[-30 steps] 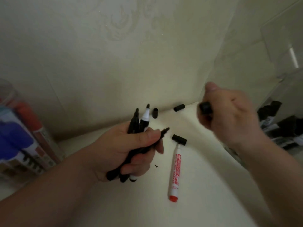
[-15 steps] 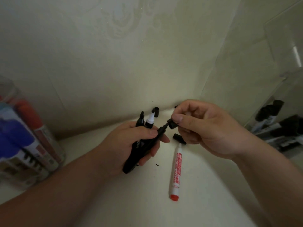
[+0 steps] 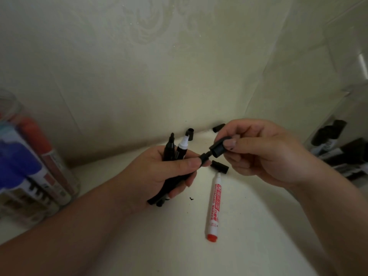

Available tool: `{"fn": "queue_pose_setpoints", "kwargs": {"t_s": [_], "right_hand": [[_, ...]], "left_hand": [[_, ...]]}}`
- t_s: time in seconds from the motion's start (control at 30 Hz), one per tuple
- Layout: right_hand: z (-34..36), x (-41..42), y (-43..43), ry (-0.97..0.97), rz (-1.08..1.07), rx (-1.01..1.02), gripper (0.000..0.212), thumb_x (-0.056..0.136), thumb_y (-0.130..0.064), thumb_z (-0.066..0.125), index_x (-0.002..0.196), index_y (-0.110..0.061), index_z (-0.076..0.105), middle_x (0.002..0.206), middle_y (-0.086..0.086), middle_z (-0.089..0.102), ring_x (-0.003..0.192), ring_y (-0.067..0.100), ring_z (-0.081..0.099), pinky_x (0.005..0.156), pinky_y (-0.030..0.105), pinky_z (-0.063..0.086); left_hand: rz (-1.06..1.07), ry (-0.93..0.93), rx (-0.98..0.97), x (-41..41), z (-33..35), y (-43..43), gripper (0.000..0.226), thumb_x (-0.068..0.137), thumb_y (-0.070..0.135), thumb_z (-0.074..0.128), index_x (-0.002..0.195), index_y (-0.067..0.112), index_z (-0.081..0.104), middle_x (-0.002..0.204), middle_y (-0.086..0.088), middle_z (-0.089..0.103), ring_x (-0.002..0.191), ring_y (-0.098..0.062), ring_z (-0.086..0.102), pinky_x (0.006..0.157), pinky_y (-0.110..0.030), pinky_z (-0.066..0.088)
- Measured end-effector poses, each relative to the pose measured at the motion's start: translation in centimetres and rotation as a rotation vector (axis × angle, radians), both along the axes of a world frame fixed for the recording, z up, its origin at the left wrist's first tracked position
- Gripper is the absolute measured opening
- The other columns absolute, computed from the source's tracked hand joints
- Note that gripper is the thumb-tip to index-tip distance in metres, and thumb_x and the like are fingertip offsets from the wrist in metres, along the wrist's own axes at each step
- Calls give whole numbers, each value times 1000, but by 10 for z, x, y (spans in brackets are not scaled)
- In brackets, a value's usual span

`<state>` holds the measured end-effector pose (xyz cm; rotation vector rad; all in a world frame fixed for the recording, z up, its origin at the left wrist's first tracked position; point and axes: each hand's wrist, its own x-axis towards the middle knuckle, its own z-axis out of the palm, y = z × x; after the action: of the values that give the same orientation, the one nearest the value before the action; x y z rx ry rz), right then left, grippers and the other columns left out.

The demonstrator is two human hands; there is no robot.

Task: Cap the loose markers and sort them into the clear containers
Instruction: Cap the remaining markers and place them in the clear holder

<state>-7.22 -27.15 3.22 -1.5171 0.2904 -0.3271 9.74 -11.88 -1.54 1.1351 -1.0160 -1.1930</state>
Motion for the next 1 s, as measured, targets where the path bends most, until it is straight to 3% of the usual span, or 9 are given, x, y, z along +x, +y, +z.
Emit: {"fn": "queue_pose_setpoints", "kwargs": {"t_s": [0.2, 0.37, 0.43, 0.5, 0.6, 0.67, 0.73, 0.87, 1.0], "right_hand": [[-7, 3, 6, 32, 45, -167, 13, 83, -5, 62, 87, -10, 73, 62, 16, 53, 46, 18, 46, 39, 20, 31], [-8, 0, 8, 120, 89, -359, 9, 84, -6, 70, 92, -10, 72, 63, 6, 63, 52, 17, 55, 40, 25, 37], [-7, 2, 8, 86, 30, -272, 10, 80, -5, 70, 87, -12, 73, 64, 8, 62, 49, 17, 52, 40, 23, 35], [-9, 5, -1, 75, -190, -194, 12, 76, -5, 70, 76, -17, 73, 61, 7, 59, 45, 14, 46, 41, 20, 33], [-23, 7, -18, 299, -453, -637, 15, 82, -6, 69, 75, -19, 69, 68, -3, 65, 56, 10, 54, 56, 24, 42], [-34, 9, -22, 502, -468, -851, 11, 85, -13, 66, 82, -24, 68, 78, -10, 66, 70, 5, 59, 62, 22, 43], [-41, 9, -26, 609, -460, -882, 5, 88, -21, 65, 90, -26, 68, 85, -13, 64, 77, 2, 58, 62, 17, 41], [-45, 9, -33, 665, -424, -852, 7, 87, -24, 65, 93, -26, 69, 90, -11, 67, 83, 6, 61, 69, 21, 47], [-42, 5, -32, 669, -390, -867, 9, 87, -25, 68, 95, -28, 68, 89, -15, 64, 76, -1, 57, 56, 9, 35]], "left_hand": [[90, -147, 42, -1, 0, -1, 14, 74, 29, 83, 73, 17, 76, 62, -8, 61, 42, -18, 44, 46, -28, 33], [116, -172, 61, 0, -1, -1, 11, 75, 26, 84, 80, 18, 78, 61, -8, 64, 43, -19, 44, 43, -22, 35], [103, -132, 47, 1, -2, -1, 12, 79, 26, 77, 77, 15, 76, 60, -10, 61, 41, -20, 42, 45, -26, 33], [116, -59, 42, 3, -4, -1, 15, 81, 25, 70, 79, 12, 76, 59, -9, 58, 40, -19, 40, 48, -31, 30], [208, 101, 49, 6, -6, -2, 13, 81, 21, 72, 85, 10, 78, 62, -9, 55, 42, -19, 40, 48, -30, 30], [279, 254, 64, 7, -8, -4, 26, 79, 20, 66, 95, 2, 76, 67, -12, 55, 43, -20, 42, 43, -26, 32], [302, 290, 70, 6, -10, -5, 32, 78, 17, 62, 102, 0, 74, 70, -13, 57, 46, -20, 44, 41, -26, 34], [314, 265, 57, 1, -9, -6, 37, 79, 16, 63, 112, 1, 71, 75, -12, 61, 51, -20, 47, 41, -26, 38], [307, 273, 60, 2, -10, -7, 41, 79, 16, 63, 116, -1, 67, 75, -12, 61, 51, -20, 48, 41, -27, 40]]}}
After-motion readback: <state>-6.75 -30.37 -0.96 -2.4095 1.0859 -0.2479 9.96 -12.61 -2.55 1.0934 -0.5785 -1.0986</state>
